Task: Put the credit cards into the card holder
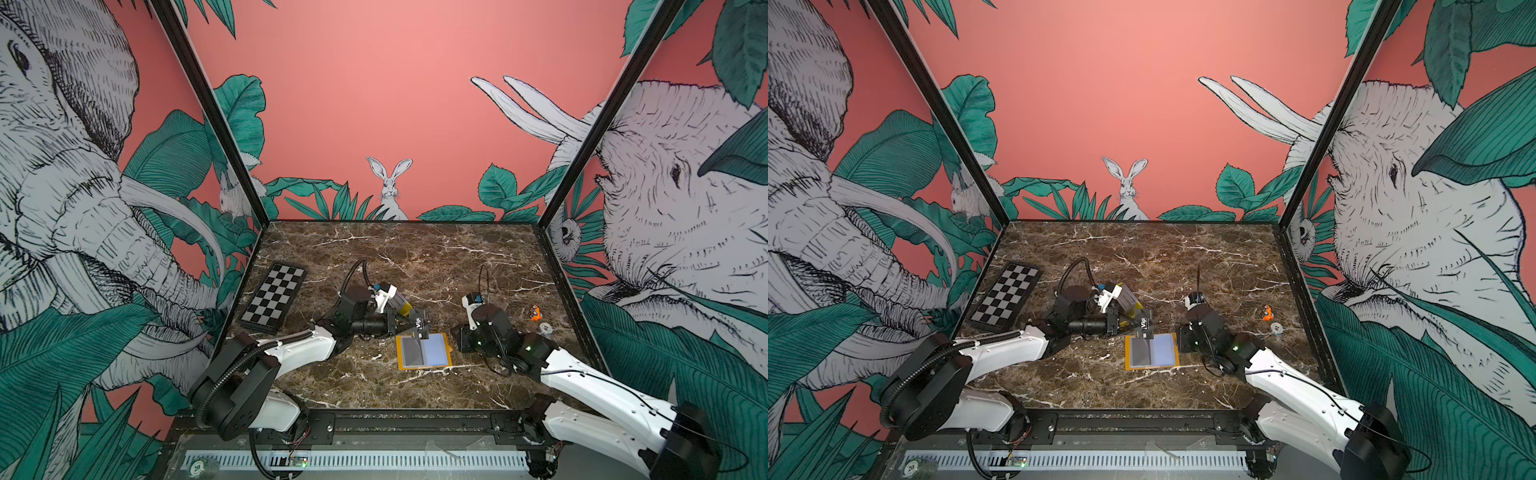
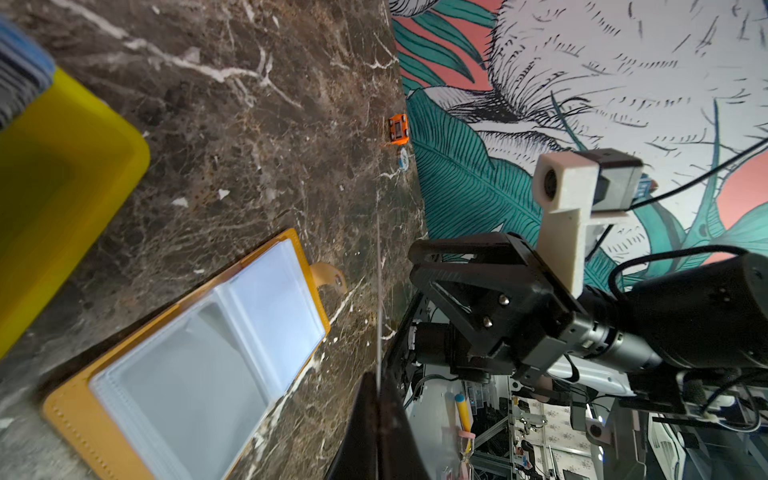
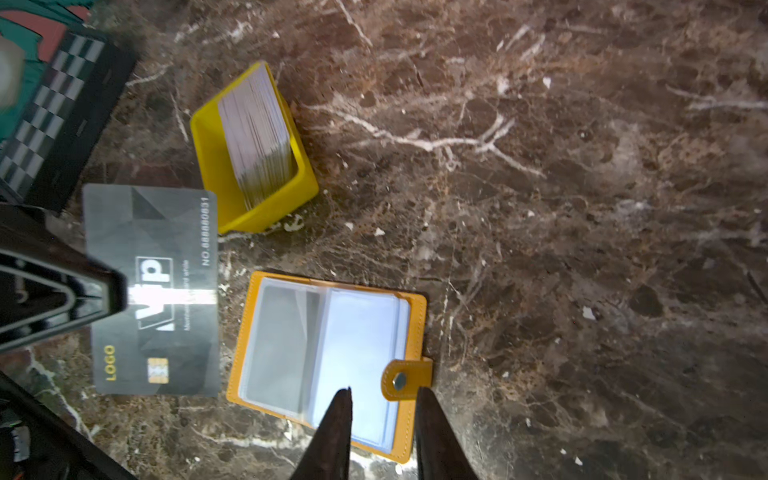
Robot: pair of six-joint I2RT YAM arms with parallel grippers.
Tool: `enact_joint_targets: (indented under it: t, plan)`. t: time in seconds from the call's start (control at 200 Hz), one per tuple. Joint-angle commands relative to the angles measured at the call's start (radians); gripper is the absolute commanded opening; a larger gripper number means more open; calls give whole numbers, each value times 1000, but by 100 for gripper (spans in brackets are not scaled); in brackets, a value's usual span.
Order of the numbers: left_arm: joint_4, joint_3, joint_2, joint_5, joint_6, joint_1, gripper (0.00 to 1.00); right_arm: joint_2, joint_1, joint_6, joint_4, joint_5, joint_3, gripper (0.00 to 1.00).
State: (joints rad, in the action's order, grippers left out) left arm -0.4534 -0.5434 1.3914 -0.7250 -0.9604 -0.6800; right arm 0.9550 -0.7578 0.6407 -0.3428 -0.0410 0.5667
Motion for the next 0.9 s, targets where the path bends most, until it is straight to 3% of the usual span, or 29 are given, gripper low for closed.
enact_joint_targets:
  t: [0.0, 0.54, 0.895]
  plan:
    - [-39, 30, 9, 1, 3, -14, 3, -23, -12, 5, 3, 40, -28, 27]
    - [37, 71, 4, 85, 56, -46, 3, 72, -108, 117, -4, -59, -83, 24]
    - [42, 50, 54, 85, 28, -47, 2, 151, -110, 136, 51, -27, -101, 20]
